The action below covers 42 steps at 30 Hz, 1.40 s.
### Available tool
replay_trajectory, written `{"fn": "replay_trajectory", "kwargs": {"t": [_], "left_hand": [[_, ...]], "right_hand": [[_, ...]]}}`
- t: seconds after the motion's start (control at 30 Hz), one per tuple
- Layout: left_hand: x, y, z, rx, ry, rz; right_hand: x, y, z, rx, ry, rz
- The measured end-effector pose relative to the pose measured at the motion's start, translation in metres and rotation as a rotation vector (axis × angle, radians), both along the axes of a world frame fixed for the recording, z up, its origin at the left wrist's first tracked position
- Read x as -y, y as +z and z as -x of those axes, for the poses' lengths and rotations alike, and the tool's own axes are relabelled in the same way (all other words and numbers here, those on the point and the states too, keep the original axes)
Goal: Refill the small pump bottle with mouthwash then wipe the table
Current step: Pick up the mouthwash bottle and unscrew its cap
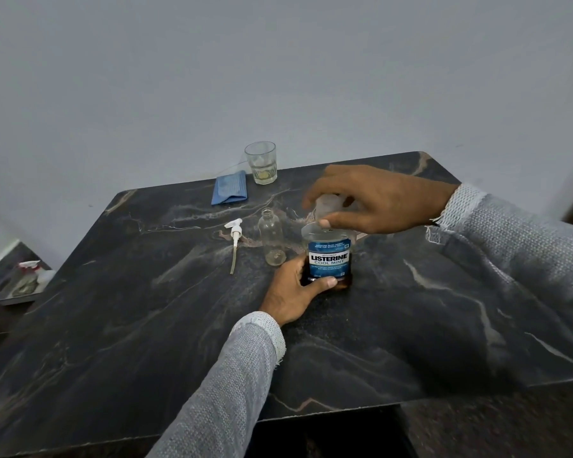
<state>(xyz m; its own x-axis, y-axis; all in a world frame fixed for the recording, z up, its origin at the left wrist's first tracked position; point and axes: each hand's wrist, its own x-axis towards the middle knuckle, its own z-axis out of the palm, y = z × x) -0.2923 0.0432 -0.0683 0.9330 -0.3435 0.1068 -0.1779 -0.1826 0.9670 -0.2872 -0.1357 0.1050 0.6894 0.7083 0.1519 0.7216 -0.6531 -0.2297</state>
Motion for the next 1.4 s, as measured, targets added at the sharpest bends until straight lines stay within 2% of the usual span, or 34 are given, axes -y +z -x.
{"fn": "replay_trajectory", "kwargs": {"t": [0.07,0.17,0.23,0.47,0.53,0.63,0.7,0.77,0.93,1.13,1.4], "left_hand": [[0.0,-0.001,0.0,0.0,0.004,0.003],[0.0,-0.002,0.0,0.009,0.012,-0.008],[0.0,-0.002,0.001,0.024,0.017,-0.017],[0.0,-0.006,-0.001,0.035,0.03,-0.018],[0.0,-0.007,-0.001,0.033,0.036,-0.019],[0.0,-0.008,-0.002,0.04,0.038,-0.025],[0.0,-0.008,-0.002,0.047,0.038,-0.033],[0.0,-0.009,-0.002,0.05,0.043,-0.035],[0.0,-0.01,-0.001,0.045,0.055,-0.029],[0.0,-0.008,0.0,0.04,0.051,-0.033],[0.0,-0.007,0.0,0.049,0.05,-0.043]], "right_hand": [[0.002,-0.001,0.001,0.041,-0.082,-0.013],[-0.004,-0.006,0.002,0.218,-0.236,0.025],[-0.008,-0.008,0.002,0.266,-0.23,0.046],[-0.001,0.0,0.005,-0.026,-0.055,-0.05],[-0.001,-0.002,0.006,-0.005,-0.102,-0.081],[-0.006,-0.006,0.006,0.156,-0.252,-0.083],[-0.009,-0.007,0.005,0.223,-0.266,-0.051],[-0.011,-0.007,0.005,0.191,-0.205,-0.048],[-0.005,0.0,0.009,-0.035,-0.107,-0.111],[-0.01,-0.008,0.009,0.217,-0.299,-0.014],[-0.007,0.004,0.013,-0.002,-0.147,-0.129]]}}
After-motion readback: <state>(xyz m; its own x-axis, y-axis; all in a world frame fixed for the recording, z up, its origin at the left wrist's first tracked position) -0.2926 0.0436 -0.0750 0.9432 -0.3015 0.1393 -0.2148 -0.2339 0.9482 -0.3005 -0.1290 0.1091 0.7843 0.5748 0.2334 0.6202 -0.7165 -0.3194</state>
